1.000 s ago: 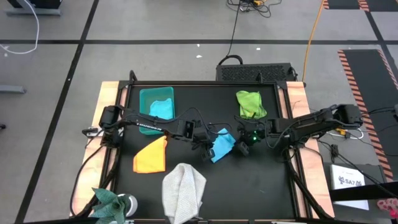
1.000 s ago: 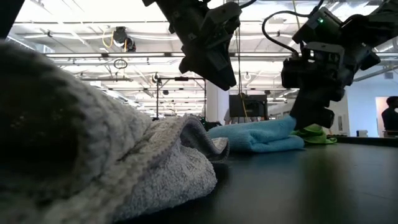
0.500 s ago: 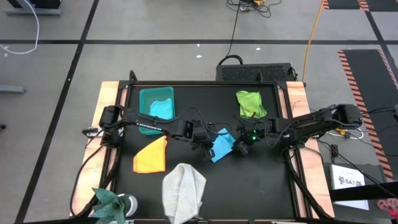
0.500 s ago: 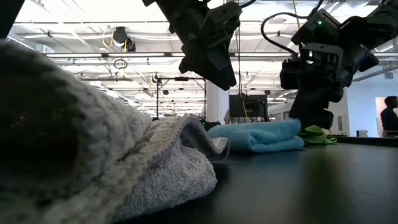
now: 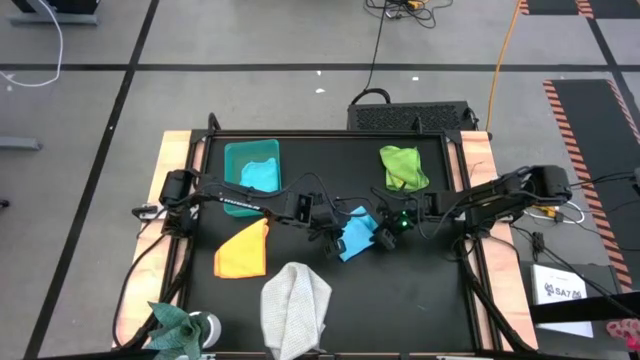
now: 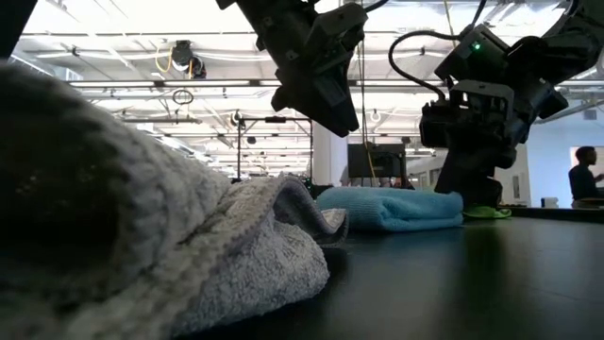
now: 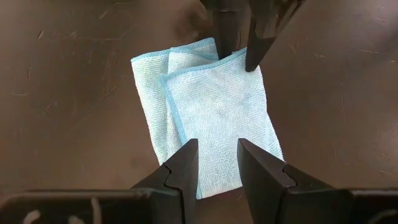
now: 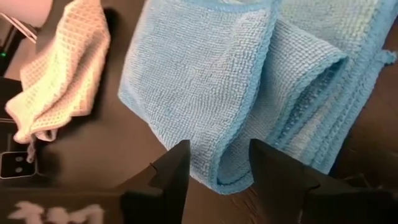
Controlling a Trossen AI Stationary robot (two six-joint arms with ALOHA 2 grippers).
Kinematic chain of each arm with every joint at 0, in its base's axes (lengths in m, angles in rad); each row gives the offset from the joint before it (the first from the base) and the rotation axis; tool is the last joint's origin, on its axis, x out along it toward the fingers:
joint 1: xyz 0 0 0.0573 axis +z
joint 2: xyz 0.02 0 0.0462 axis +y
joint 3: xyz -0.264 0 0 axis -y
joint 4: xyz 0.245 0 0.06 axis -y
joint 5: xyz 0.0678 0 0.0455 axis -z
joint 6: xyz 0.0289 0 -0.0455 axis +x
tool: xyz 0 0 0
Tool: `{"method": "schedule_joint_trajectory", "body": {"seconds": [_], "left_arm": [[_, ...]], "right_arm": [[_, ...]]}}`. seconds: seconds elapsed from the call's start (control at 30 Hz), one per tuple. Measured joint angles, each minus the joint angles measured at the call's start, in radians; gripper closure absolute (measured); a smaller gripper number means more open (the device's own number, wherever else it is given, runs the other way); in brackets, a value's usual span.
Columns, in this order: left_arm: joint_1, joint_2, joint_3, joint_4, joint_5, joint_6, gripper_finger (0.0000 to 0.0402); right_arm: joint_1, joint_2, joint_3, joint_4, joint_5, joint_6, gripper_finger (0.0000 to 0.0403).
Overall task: Fold microfiber towels
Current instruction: Fold the blue microfiber towel
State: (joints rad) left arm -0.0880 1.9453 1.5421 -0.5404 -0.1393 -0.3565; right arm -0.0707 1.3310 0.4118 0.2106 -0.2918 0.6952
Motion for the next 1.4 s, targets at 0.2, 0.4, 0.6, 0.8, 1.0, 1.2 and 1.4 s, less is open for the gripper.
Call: {"method": "schedule_joint_trajectory", "body": {"seconds": [0.2, 0.4, 0.6, 0.8, 1.0, 1.2, 1.4], "left_arm": [[0.0, 0.0, 0.0, 0.0, 0.0, -0.004, 0.0289], [0.0, 0.0, 0.0, 0.0, 0.0, -0.005, 0.0289], [0.0, -0.001, 0.0, -0.001, 0.0, -0.013, 0.0289], [0.0, -0.001, 0.0, -0.004, 0.0, -0.015, 0.0289], [0.0, -0.001, 0.0, -0.002, 0.0, -0.015, 0.0289], [0.0, -0.001, 0.0, 0.004, 0.0, -0.014, 0.0289], [0.0, -0.001, 0.0, 0.022, 0.0, -0.014, 0.0289]], "right_arm": [[-0.004, 0.009, 0.0, 0.008, 0.002, -0.028, 0.0321], [-0.026, -0.017, 0.0, 0.071, 0.001, -0.055, 0.0397], [-0.056, -0.046, 0.023, 0.099, 0.001, -0.091, 0.0398], [-0.1, -0.066, 0.047, 0.012, -0.001, -0.145, 0.04], [-0.118, -0.104, 0.065, -0.123, -0.002, -0.205, 0.0401], [-0.132, -0.114, 0.065, -0.235, 0.041, -0.28, 0.0402], [-0.139, -0.114, 0.065, -0.23, 0.088, -0.377, 0.0398]]}}
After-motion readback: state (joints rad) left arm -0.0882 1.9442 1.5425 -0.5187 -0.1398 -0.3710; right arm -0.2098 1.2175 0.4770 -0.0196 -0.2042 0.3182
